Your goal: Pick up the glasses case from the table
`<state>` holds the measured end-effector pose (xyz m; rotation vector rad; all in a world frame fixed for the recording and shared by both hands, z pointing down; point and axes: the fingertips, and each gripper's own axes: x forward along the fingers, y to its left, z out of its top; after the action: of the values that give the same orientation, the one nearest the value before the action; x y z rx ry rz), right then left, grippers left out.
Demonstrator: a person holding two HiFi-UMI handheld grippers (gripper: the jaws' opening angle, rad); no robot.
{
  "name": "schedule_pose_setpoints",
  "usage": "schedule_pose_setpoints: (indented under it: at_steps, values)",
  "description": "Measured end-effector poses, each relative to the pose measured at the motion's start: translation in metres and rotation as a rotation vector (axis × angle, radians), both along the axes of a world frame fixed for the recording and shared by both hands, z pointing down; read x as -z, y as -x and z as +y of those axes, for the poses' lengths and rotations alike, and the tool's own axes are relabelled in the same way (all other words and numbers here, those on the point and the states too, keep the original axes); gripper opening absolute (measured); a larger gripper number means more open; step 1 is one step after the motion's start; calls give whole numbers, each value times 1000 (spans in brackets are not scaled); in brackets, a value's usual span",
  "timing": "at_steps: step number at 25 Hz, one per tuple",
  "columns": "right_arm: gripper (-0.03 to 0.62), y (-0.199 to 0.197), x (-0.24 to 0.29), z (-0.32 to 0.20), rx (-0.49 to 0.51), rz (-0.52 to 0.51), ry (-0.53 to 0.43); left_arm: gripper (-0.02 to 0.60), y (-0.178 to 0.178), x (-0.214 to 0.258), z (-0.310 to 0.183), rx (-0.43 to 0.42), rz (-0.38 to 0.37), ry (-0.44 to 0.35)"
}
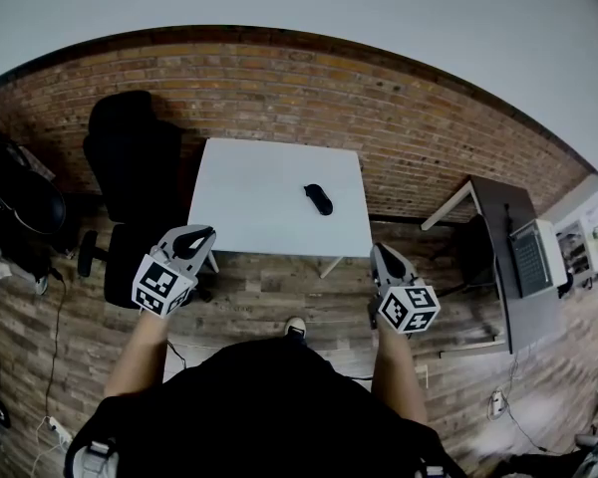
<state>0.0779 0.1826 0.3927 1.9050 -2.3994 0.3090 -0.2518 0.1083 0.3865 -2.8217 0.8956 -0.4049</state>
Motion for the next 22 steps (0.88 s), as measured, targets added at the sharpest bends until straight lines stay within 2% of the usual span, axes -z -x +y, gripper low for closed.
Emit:
schedule_pose_setpoints:
  at_steps: [13,22]
  values:
    - [14,-17,-13,-18,11,-23,15,25,-20,-19,-15,0,-33,45]
    - [14,-28,-18,-33,28,-30,23,25,-36,-23,-27,8,-41,45]
